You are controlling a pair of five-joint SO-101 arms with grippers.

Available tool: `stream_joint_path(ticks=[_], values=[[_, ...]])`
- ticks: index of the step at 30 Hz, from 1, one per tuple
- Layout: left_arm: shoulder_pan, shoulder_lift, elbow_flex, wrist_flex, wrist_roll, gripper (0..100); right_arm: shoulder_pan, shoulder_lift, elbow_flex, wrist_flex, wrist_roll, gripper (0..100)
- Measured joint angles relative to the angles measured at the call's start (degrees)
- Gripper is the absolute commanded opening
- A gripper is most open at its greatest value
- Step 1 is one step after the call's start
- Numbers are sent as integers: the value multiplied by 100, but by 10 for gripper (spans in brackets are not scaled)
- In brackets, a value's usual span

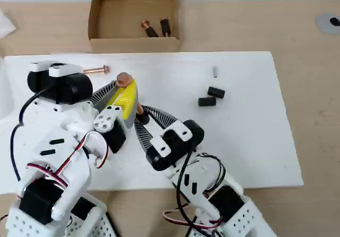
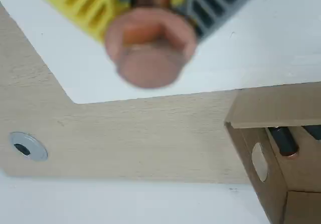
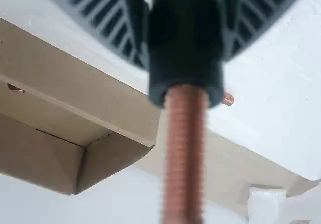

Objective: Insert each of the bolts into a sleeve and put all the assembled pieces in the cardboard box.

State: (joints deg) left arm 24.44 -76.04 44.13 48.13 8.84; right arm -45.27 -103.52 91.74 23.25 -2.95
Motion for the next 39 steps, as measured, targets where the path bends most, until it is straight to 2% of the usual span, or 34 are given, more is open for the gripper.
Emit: stream_joint_path(ticks=[27, 39], values=[[-44, 9, 0, 0, -264, 6, -9, 0, 0, 0, 0, 9], [-35, 9, 158, 0, -448, 73, -18, 0, 0, 0, 0, 9]])
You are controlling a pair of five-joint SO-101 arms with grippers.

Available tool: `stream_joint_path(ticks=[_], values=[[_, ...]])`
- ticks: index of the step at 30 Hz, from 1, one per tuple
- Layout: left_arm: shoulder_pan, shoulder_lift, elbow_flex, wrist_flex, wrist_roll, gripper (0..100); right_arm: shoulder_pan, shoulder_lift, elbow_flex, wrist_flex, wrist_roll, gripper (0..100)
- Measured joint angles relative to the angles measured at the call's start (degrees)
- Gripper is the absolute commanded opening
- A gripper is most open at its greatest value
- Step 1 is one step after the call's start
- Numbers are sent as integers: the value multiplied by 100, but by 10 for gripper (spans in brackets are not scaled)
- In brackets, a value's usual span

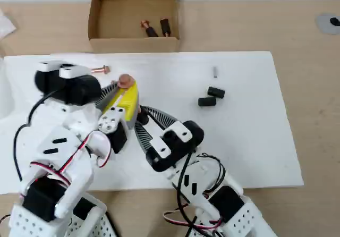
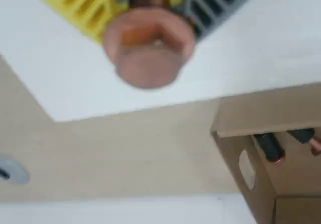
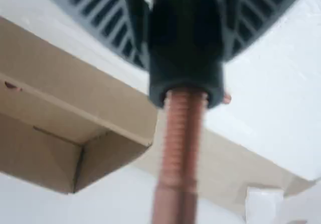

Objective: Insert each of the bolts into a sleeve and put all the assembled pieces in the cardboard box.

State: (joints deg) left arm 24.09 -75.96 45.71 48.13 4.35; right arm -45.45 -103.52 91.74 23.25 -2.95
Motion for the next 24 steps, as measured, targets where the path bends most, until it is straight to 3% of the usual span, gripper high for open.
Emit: stream_joint_path(ticks=[14, 24], values=[[0, -9, -255, 958, 0, 195, 9, 0, 0, 0, 0, 9], [0, -9, -457, 1336, 158, 198, 9, 0, 0, 0, 0, 9]])
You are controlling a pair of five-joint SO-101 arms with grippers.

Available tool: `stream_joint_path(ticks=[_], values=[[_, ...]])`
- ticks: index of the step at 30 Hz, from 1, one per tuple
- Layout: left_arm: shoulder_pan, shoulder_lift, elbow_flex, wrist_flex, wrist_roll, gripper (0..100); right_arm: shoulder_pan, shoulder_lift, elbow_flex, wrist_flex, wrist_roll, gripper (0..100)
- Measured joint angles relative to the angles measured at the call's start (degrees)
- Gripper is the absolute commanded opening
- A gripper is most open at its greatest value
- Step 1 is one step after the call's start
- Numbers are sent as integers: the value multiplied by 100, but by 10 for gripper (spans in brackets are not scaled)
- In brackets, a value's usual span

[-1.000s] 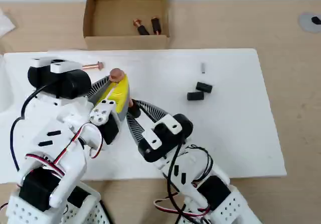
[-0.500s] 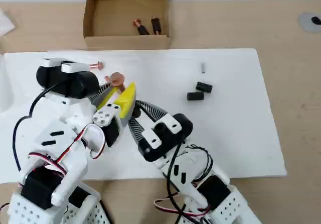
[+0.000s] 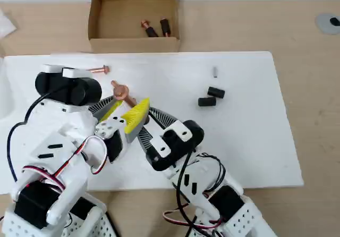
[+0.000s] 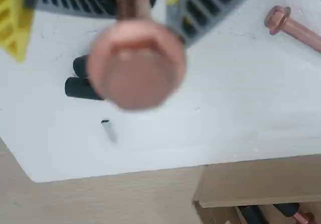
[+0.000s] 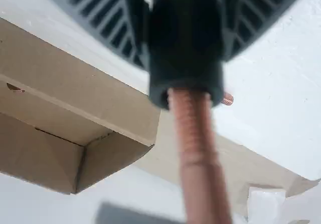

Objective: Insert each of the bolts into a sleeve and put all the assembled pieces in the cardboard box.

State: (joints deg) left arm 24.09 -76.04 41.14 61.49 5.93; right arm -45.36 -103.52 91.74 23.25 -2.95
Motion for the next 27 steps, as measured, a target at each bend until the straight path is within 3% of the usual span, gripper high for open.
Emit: stream_joint_path(ticks=[27], values=[[0, -9, -484, 325, 35, 195, 62, 0, 0, -9, -791, 9]])
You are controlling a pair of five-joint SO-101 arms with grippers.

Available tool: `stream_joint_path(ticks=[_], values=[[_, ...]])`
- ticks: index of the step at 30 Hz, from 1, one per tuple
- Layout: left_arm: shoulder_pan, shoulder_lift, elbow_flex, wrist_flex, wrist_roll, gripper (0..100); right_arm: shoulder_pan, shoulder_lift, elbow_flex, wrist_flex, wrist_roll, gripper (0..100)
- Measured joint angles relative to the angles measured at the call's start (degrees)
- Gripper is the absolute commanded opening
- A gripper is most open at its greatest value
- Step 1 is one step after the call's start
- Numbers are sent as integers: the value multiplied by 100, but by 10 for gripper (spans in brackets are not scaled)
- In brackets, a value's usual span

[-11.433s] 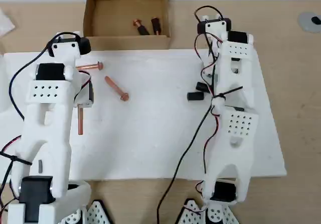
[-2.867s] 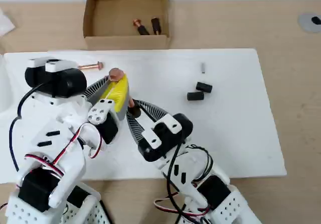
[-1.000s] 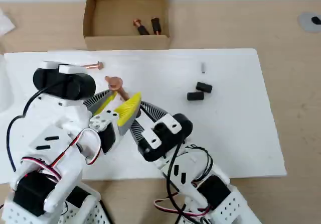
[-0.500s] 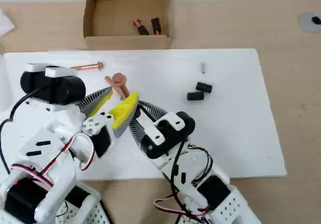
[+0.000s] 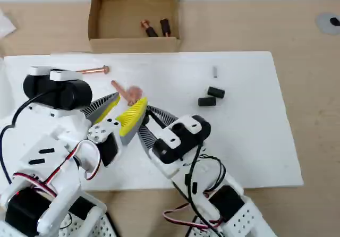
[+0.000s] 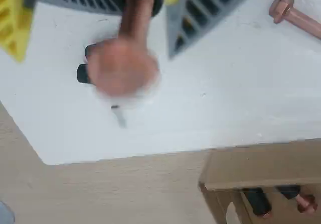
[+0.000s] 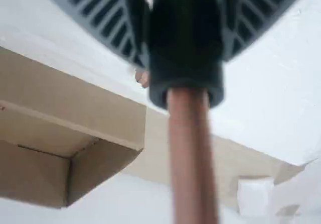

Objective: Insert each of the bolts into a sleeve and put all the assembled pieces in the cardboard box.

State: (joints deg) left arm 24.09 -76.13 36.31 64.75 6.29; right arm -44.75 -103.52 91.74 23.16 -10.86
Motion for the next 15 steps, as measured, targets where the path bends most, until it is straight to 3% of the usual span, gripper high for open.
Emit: stream_joint_path(ticks=[15], values=[[-176, 0, 0, 9, 0, 155, 105, 0, -9, 0, -18, 9]])
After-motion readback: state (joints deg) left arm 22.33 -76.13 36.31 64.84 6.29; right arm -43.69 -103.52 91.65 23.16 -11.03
